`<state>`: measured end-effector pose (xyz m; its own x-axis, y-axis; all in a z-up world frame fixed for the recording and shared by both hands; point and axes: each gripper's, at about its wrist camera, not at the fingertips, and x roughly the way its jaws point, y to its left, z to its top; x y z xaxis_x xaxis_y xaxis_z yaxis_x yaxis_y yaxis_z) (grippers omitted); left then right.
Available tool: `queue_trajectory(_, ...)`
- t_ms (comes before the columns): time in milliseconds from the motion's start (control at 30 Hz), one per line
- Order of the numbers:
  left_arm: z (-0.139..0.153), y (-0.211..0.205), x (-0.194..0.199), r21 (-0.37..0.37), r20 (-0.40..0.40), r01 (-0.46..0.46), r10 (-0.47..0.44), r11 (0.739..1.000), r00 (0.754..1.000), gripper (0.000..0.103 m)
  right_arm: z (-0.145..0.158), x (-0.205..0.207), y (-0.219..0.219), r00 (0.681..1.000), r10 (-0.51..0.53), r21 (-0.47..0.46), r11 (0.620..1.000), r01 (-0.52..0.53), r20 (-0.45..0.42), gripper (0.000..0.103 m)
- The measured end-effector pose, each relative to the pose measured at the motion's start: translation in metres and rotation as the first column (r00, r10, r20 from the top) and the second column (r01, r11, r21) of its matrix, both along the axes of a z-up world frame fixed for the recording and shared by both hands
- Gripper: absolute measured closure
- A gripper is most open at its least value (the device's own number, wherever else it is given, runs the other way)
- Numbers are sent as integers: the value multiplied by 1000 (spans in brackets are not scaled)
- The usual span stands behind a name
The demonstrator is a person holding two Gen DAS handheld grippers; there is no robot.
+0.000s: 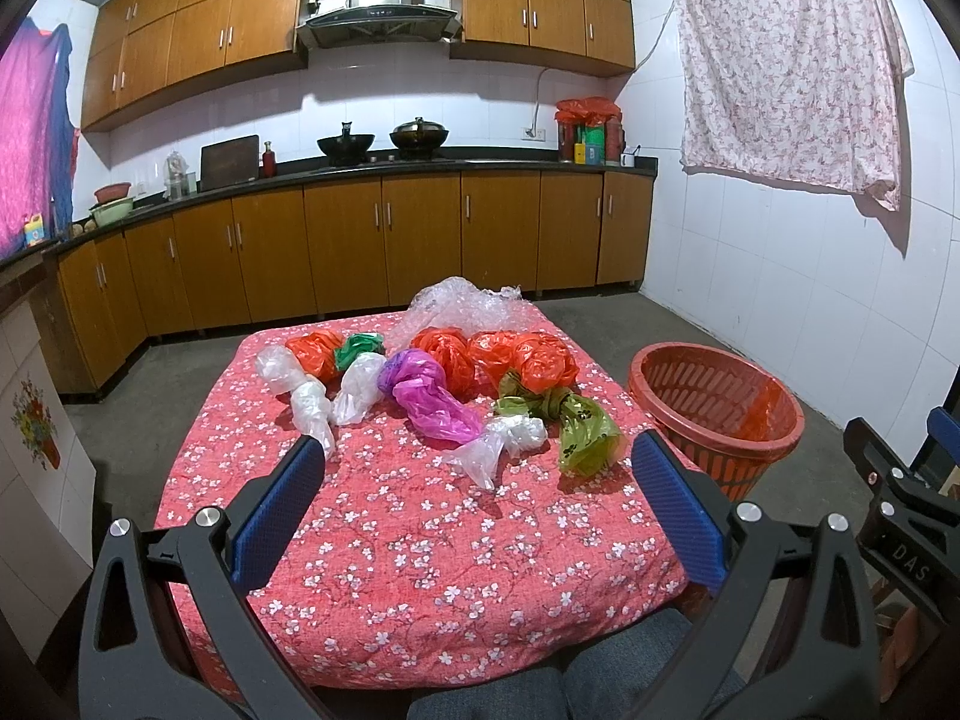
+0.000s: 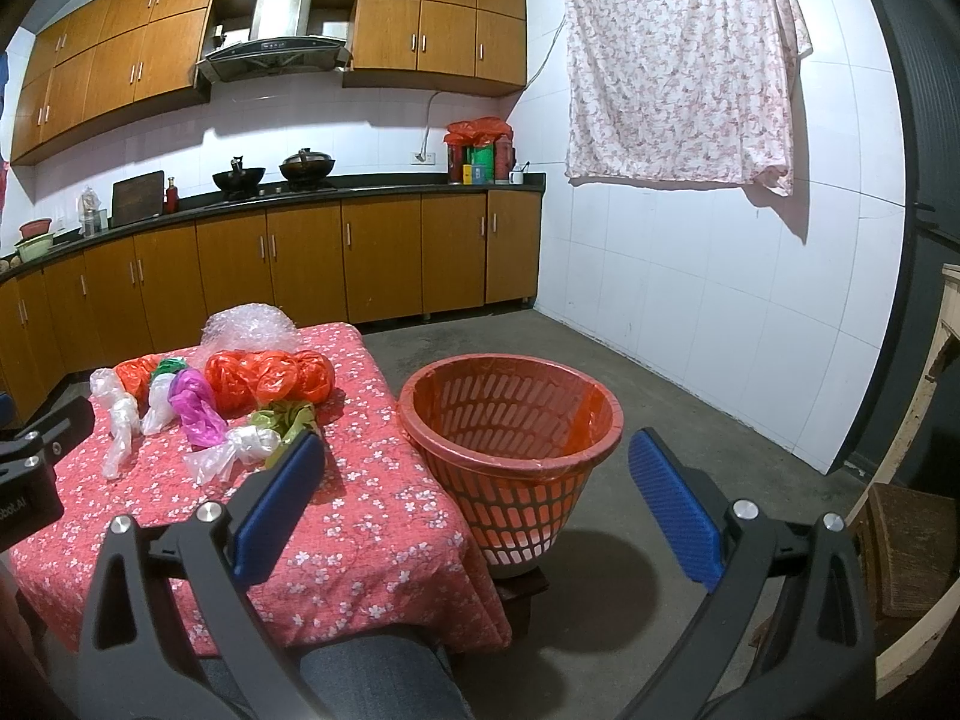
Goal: Collect trash
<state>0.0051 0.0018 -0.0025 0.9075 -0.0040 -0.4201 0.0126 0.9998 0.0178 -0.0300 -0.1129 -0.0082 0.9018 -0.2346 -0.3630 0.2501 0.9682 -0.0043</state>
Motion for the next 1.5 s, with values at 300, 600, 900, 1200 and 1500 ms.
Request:
queue_trajectory(300,-8,3,5,-3,-19,-31,31,1000,999,2,-4,11,-1,1000,7,12,1000,-7,-23,4)
queue_trajectory(600,-33,63,31,-88,-107,-161,151,983,983,2,-16,62,15,990,108,47,993,-104,-86,4)
queue_trajectory(900,-46,139,94,-154,-189,-317,287,936,939,2,-30,158,43,956,231,127,969,-210,-179,15)
queue_trajectory(1200,-70,163,168,-114,-273,-342,301,933,914,8,-77,246,74,871,333,207,939,-274,-362,43)
queue_trajectory(1500,-98,180,208,-137,-388,-384,307,913,869,18,-110,287,88,807,381,240,923,-302,-451,49)
